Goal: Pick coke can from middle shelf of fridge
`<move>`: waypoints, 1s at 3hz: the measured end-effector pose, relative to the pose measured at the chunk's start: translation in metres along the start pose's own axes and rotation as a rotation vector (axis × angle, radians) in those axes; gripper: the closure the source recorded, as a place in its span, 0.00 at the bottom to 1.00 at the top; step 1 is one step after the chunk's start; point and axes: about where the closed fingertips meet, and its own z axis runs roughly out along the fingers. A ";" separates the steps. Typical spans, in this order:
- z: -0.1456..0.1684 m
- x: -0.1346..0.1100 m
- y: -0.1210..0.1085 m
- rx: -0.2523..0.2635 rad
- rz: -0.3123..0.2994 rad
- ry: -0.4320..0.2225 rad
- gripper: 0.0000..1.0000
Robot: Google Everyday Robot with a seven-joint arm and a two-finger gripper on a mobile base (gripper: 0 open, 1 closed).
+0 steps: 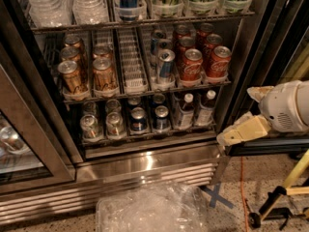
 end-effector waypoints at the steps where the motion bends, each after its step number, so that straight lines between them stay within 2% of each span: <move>1: 0.016 -0.005 -0.027 0.085 0.081 -0.144 0.00; 2: 0.015 -0.019 -0.071 0.215 0.149 -0.280 0.00; 3: 0.009 -0.024 -0.090 0.292 0.158 -0.302 0.00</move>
Offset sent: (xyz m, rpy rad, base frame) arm 0.1248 -0.0738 0.0410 0.3152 -0.4448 -0.4384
